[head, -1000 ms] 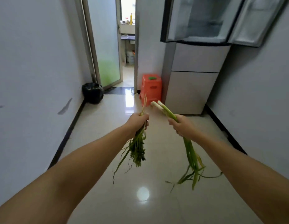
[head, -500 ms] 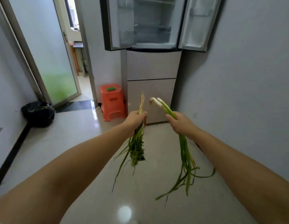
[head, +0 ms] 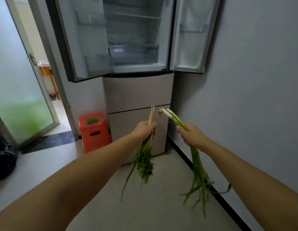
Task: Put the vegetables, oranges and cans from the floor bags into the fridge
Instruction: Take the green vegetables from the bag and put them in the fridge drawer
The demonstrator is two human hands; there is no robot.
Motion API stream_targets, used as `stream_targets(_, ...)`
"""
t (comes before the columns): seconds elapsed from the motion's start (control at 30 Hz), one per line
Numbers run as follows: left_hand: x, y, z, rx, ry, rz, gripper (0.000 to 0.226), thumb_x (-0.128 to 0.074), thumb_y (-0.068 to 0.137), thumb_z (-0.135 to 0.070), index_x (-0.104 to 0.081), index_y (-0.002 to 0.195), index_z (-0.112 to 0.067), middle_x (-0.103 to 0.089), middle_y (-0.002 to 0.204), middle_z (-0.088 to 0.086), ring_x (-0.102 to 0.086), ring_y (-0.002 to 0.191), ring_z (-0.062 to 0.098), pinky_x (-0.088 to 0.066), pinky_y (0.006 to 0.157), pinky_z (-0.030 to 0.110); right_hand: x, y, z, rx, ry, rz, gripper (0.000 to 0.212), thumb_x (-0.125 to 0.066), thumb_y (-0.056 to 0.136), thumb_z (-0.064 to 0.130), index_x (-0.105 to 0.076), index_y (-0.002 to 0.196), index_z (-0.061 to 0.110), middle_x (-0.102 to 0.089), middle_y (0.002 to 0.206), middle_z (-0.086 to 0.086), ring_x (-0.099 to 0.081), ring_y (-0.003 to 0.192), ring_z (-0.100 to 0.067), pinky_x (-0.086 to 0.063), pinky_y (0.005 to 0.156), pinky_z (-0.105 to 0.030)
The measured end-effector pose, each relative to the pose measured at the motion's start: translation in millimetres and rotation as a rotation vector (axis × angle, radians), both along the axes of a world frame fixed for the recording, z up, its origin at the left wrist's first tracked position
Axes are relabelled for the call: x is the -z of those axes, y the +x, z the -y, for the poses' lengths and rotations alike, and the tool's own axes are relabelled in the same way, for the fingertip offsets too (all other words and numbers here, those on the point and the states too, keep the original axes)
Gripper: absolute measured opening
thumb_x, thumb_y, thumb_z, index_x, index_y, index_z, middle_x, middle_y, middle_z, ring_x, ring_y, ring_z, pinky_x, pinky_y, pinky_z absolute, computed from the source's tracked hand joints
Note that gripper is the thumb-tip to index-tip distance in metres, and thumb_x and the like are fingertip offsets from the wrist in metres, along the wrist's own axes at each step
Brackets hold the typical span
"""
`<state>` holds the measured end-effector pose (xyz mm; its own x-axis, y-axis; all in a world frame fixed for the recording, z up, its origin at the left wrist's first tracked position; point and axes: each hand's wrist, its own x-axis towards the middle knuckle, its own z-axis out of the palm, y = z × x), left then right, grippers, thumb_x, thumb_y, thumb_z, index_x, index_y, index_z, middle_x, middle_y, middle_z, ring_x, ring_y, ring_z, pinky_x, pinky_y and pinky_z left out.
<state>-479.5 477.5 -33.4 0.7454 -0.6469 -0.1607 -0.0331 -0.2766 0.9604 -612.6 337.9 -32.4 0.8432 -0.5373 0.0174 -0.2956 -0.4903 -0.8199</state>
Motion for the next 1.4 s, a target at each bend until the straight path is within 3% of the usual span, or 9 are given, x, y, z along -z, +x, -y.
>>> stream_targets(0.13,-7.6,70.2,80.6,-0.018,-0.018,0.07,0.025,-0.046,0.097,-0.019,-0.053,0.076,-0.008,-0.054,0.063,0.005,-0.049,0.052,0.016,-0.041,0.053,0.024,-4.8,82.7,80.2,-0.047,-0.07,0.045,0.025,-0.043,0.099,0.029,-0.051,0.08,0.017,-0.045,0.061,0.0,-0.042,0.053,-0.015,-0.036,0.055,-0.026)
stream_targets(0.37,-49.7,217.6,198.3,-0.21,-0.107,0.094,0.026,-0.049,0.095,-0.021,-0.053,0.071,-0.012,-0.055,0.066,0.007,-0.051,0.063,0.021,-0.043,0.069,0.033,-59.0,229.5,221.2,-0.193,-0.157,0.065,0.024,-0.044,0.099,0.031,-0.055,0.085,0.015,-0.047,0.06,0.002,-0.044,0.05,-0.012,-0.039,0.05,-0.024)
stream_targets(0.6,-90.5,368.6,262.6,-0.343,-0.278,0.063,0.017,-0.044,0.097,-0.013,-0.057,0.086,-0.014,-0.052,0.076,0.007,-0.051,0.07,0.021,-0.045,0.069,0.034,-109.7,402.0,291.4,-0.322,-0.168,0.128,0.024,-0.043,0.099,0.031,-0.053,0.084,0.017,-0.046,0.061,0.001,-0.041,0.049,-0.012,-0.035,0.047,-0.024)
stream_targets(0.7,-119.4,443.1,295.6,-0.359,-0.405,0.089,0.021,-0.04,0.096,-0.004,-0.055,0.084,-0.013,-0.051,0.07,0.006,-0.049,0.061,0.018,-0.043,0.058,0.028,-137.6,481.0,314.8,-0.33,-0.3,0.165,0.025,-0.044,0.098,0.033,-0.058,0.089,0.016,-0.051,0.065,0.0,-0.045,0.054,-0.015,-0.038,0.052,-0.026)
stream_targets(0.9,-196.6,587.8,364.0,-0.363,-0.563,0.127,0.026,-0.043,0.096,-0.006,-0.05,0.072,-0.012,-0.047,0.065,0.006,-0.043,0.055,0.017,-0.039,0.054,0.028,-218.1,631.4,371.2,-0.307,-0.521,0.228,0.021,-0.044,0.098,0.03,-0.057,0.09,0.016,-0.051,0.068,0.001,-0.047,0.06,-0.017,-0.037,0.055,-0.027)
stream_targets(1.07,-239.2,689.5,417.6,-0.423,-0.684,0.074,0.028,-0.04,0.096,-0.002,-0.046,0.07,-0.009,-0.044,0.063,0.007,-0.046,0.039,0.013,-0.04,0.034,0.018,-266.7,735.3,413.7,-0.32,-0.76,0.21,0.024,-0.045,0.098,0.03,-0.06,0.09,0.013,-0.06,0.084,-0.011,-0.053,0.075,-0.023,-0.035,0.058,-0.029)
stream_targets(1.23,-256.0,773.3,450.2,-0.449,-0.783,-0.007,0.026,-0.04,0.096,-0.002,-0.045,0.07,-0.007,-0.043,0.059,0.006,-0.044,0.029,0.011,-0.04,0.035,0.016,-306.7,828.2,445.5,-0.354,-0.998,0.119,0.033,-0.044,0.099,0.031,-0.062,0.105,0.004,-0.062,0.1,-0.017,-0.058,0.097,-0.033,-0.038,0.073,-0.032)
stream_targets(1.33,-262.9,816.5,455.1,-0.47,-0.832,-0.041,0.03,-0.039,0.096,-0.003,-0.043,0.067,-0.008,-0.045,0.048,0.002,-0.044,0.029,0.011,-0.04,0.036,0.016,-324.2,878.3,454.9,-0.371,-1.178,0.062,0.031,-0.041,0.1,0.033,-0.057,0.103,0.007,-0.061,0.105,-0.017,-0.053,0.088,-0.03,-0.039,0.073,-0.034)
stream_targets(1.4,-263.3,847.2,456.6,-0.507,-0.823,-0.057,0.031,-0.04,0.097,-0.007,-0.043,0.066,-0.01,-0.044,0.051,0.002,-0.045,0.039,0.013,-0.042,0.041,0.021,-332.4,909.2,461.3,-0.358,-1.315,0.055,0.029,-0.039,0.1,0.035,-0.055,0.107,0.011,-0.059,0.103,-0.013,-0.052,0.087,-0.029,-0.038,0.07,-0.032)
